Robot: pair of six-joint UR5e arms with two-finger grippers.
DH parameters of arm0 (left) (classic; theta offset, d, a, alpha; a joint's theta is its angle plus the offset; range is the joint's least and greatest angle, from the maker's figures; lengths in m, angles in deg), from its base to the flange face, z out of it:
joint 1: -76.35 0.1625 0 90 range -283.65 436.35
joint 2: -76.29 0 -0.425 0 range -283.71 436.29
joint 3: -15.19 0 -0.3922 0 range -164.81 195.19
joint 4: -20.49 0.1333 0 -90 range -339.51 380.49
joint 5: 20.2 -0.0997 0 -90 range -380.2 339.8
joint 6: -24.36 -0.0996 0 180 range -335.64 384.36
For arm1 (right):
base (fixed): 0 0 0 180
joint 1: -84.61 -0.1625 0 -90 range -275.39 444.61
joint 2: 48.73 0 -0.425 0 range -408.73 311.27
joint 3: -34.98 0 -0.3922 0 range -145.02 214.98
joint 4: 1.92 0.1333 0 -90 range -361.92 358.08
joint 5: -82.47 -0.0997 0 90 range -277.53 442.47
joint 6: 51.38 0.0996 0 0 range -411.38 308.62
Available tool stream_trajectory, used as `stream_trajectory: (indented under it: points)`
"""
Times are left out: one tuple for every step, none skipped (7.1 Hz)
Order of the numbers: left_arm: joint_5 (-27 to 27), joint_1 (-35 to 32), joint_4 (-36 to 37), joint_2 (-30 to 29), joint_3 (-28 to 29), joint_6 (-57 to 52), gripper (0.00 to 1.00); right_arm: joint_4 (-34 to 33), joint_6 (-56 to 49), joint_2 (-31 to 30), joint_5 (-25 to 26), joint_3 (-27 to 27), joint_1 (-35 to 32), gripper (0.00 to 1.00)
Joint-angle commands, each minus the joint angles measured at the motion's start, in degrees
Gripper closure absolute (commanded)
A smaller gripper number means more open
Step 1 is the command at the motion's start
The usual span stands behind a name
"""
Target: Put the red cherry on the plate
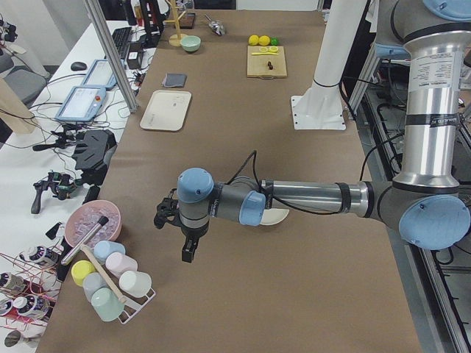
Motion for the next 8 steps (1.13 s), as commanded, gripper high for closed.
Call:
stream_trajectory:
  points:
    - [0.0,-0.1,0.0,0.1,0.5,0.0,0.02,0.0,-0.1,0.1,0.0,-0.1,0.0,0.00]
    - [-0.1,-0.1,0.0,0.1,0.6,-0.1,0.02,0.0,-0.1,0.0,-0.2,0.3,-0.7,0.00]
    - [-0.1,-0.1,0.0,0.1,0.8,-0.1,0.02,0.0,-0.1,0.0,-0.2,0.6,-0.7,0.00]
    - [-0.2,-0.1,0.0,0.0,0.9,-0.1,0.02,0.0,-0.1,0.0,-0.2,0.6,-0.7,0.00]
    - [-0.2,-0.1,0.0,0.1,0.9,-0.1,0.02,0.0,-0.1,0.0,-0.3,0.6,-0.7,0.00]
    - [-0.2,-0.1,0.0,0.0,0.9,-0.1,0.02,0.0,-0.1,0.0,-0.2,0.5,-0.7,0.00]
    - [-0.2,-0.1,0.0,0.0,0.9,-0.1,0.02,0.0,-0.1,0.0,-0.2,0.5,-0.7,0.00]
    - [-0.2,-0.1,0.0,0.0,0.6,0.0,0.02,0.0,0.0,0.0,-0.3,0.5,-0.7,0.00]
